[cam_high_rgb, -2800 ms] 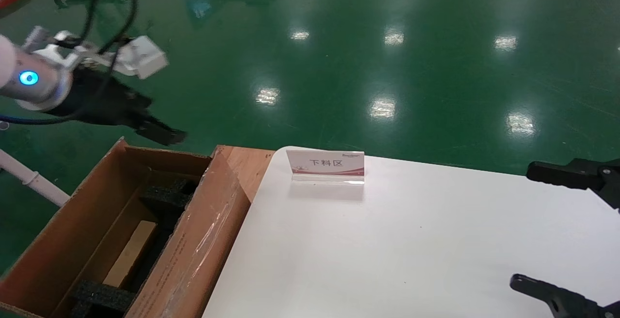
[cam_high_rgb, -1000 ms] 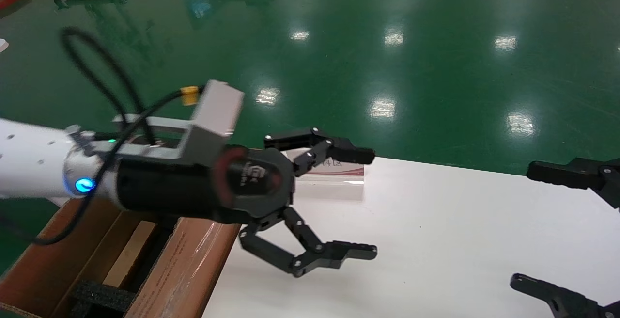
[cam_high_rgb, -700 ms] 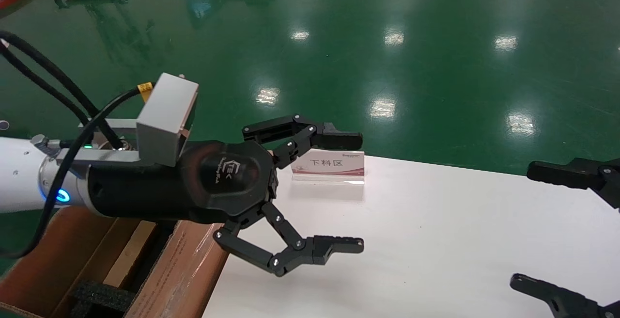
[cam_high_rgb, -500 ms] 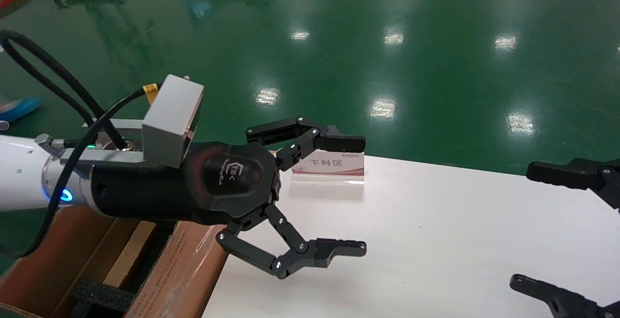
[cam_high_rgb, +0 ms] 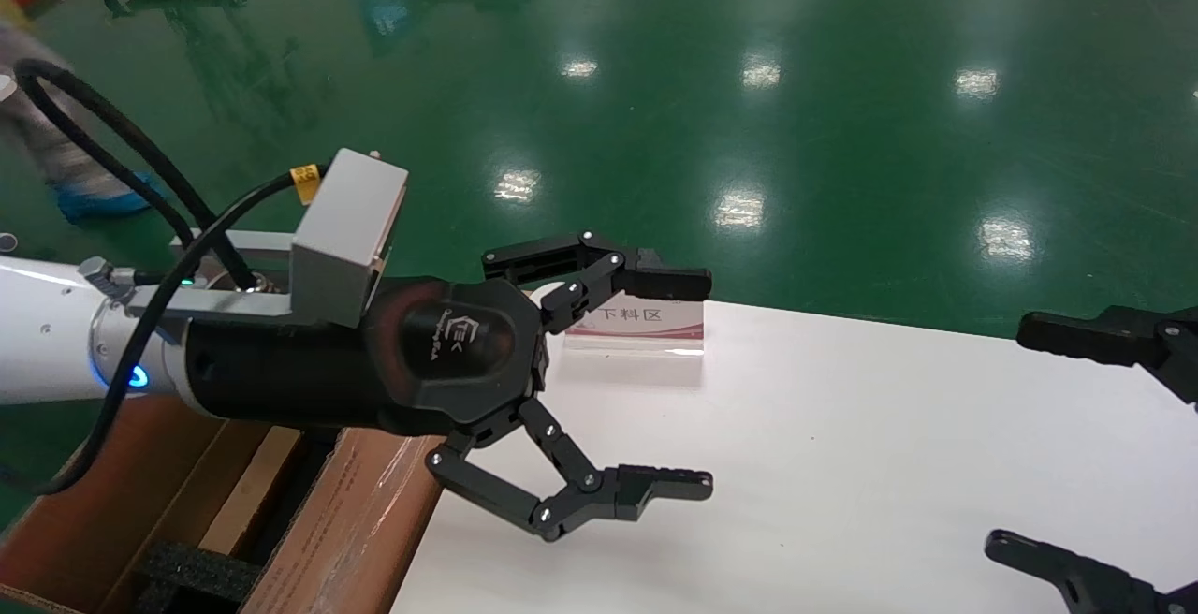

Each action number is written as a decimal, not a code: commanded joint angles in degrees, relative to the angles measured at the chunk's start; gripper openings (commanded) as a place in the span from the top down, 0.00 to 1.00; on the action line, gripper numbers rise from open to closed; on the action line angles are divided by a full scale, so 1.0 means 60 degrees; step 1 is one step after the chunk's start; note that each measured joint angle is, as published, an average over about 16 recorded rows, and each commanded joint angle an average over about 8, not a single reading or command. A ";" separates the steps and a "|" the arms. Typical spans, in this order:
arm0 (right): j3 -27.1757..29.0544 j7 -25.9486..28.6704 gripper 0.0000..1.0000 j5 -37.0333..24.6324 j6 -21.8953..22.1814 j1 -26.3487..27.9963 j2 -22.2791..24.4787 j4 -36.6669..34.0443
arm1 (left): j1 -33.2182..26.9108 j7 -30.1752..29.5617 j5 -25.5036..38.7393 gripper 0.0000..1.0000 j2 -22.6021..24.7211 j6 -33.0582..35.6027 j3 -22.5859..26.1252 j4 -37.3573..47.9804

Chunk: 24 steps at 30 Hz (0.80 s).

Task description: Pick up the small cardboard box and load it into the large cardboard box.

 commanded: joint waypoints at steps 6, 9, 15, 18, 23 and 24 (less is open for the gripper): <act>0.0004 0.0002 0.00 -0.0002 0.0000 -0.0002 -0.0001 0.0000 | 0.0009 0.0003 -0.0006 0.00 0.0000 0.0003 -0.0011 0.0001; 0.0004 0.0002 0.00 -0.0003 -0.0001 -0.0003 -0.0001 0.0001 | 0.0001 0.0001 -0.0003 0.00 -0.0001 0.0001 0.0000 0.0001; 0.0004 0.0002 0.00 -0.0003 -0.0001 -0.0003 -0.0001 0.0001 | -0.0009 -0.0003 0.0001 0.00 -0.0004 -0.0004 0.0015 0.0001; 0.0004 0.0001 0.00 -0.0003 -0.0001 -0.0003 -0.0001 0.0001 | -0.0012 -0.0005 0.0003 0.00 -0.0005 -0.0007 0.0019 0.0001; 0.0002 0.0000 0.00 -0.0003 -0.0001 -0.0003 -0.0001 0.0001 | -0.0014 -0.0006 0.0006 0.00 -0.0005 -0.0010 0.0023 0.0001; 0.0002 0.0000 0.00 -0.0003 -0.0001 -0.0003 -0.0001 0.0001 | -0.0015 -0.0006 0.0006 0.00 -0.0004 -0.0011 0.0024 0.0001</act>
